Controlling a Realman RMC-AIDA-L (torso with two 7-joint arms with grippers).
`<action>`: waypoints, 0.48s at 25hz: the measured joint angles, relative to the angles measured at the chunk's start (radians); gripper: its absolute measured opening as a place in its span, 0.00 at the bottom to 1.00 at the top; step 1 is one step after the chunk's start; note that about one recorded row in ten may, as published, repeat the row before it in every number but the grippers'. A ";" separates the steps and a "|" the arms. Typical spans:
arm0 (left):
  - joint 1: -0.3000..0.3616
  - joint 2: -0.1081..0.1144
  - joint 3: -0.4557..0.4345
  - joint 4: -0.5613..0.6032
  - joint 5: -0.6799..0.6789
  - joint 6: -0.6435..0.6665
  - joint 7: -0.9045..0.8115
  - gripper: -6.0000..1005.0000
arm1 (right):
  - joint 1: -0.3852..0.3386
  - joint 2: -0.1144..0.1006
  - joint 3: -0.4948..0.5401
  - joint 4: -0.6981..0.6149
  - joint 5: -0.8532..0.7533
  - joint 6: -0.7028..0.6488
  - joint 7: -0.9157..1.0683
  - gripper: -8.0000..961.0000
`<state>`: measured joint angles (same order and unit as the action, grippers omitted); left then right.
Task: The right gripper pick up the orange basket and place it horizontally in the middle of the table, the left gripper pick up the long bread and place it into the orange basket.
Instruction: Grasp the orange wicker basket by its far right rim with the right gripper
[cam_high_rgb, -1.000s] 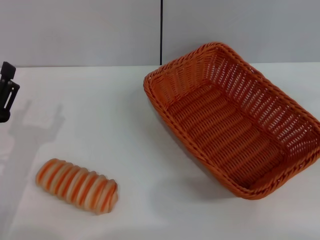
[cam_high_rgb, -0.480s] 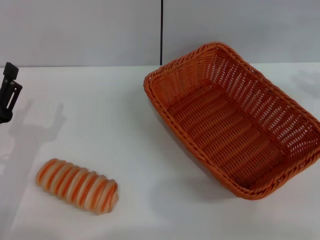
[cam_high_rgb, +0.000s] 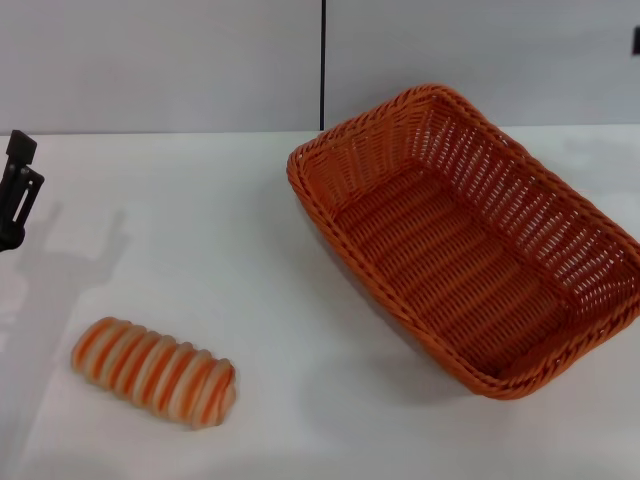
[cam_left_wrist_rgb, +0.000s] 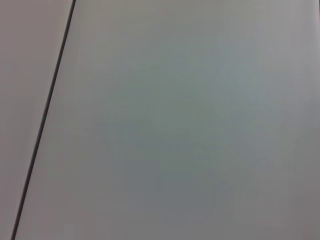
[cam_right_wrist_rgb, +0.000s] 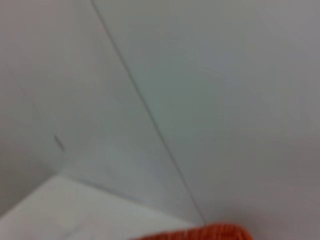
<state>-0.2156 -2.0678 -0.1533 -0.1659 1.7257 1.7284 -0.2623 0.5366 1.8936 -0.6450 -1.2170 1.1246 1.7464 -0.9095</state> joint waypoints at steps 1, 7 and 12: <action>0.001 0.000 0.000 0.000 0.000 0.000 0.000 0.81 | 0.011 -0.004 -0.012 0.003 -0.021 0.006 0.009 0.63; 0.001 -0.001 0.000 -0.002 0.000 -0.011 -0.002 0.81 | 0.083 -0.010 -0.035 0.024 -0.181 0.035 0.036 0.71; 0.002 -0.001 0.000 -0.002 0.000 -0.038 -0.048 0.81 | 0.116 -0.015 -0.043 0.094 -0.253 0.042 0.036 0.70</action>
<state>-0.2131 -2.0693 -0.1534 -0.1682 1.7257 1.6902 -0.3107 0.6530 1.8791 -0.6880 -1.1229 0.8714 1.7889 -0.8736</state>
